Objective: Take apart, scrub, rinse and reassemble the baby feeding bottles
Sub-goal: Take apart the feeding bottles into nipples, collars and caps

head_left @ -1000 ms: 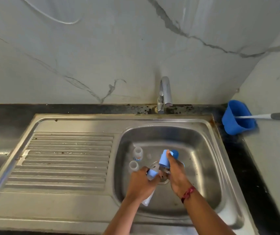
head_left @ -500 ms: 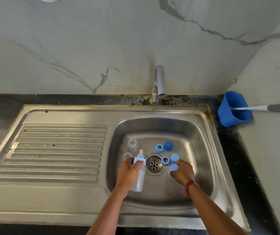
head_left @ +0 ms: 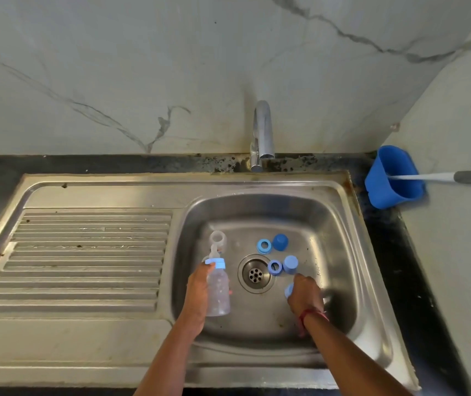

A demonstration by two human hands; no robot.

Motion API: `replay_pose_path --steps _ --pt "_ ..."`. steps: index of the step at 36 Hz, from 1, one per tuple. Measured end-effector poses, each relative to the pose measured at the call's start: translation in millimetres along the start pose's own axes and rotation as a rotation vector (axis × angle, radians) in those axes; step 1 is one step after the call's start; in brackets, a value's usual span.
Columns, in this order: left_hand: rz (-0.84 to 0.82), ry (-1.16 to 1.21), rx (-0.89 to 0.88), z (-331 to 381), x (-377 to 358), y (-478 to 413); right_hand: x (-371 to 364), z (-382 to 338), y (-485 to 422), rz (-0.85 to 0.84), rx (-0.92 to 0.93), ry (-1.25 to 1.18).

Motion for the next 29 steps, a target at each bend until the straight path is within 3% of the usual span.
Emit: replay_pose_path --steps 8,13,17,21,24,29 --pt "-0.001 -0.004 -0.033 -2 -3 2 2 -1 2 -0.053 -0.035 0.094" --pt "0.048 -0.051 -0.049 1 -6 5 24 -21 7 0.043 -0.018 0.069" --pt "0.108 -0.185 -0.117 4 -10 8 39 -52 6 0.048 0.092 -0.323" --pt "0.086 -0.432 -0.199 2 -14 11 37 -81 13 -0.280 -0.037 -0.860" --pt "0.053 -0.581 -0.229 1 -15 14 38 -90 21 -0.391 -0.031 -0.919" --pt "0.055 -0.746 -0.306 2 -15 19 29 -90 26 -0.389 0.029 -0.947"
Point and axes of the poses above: each hand's wrist, its own y-axis away from the middle knuckle, its own x-axis out of the back of the hand, z = x × y, the point moved 5 cm from there along -y, towards the middle knuckle, and after that the axes turned 9 degrees about x, right-handed, at the moved point
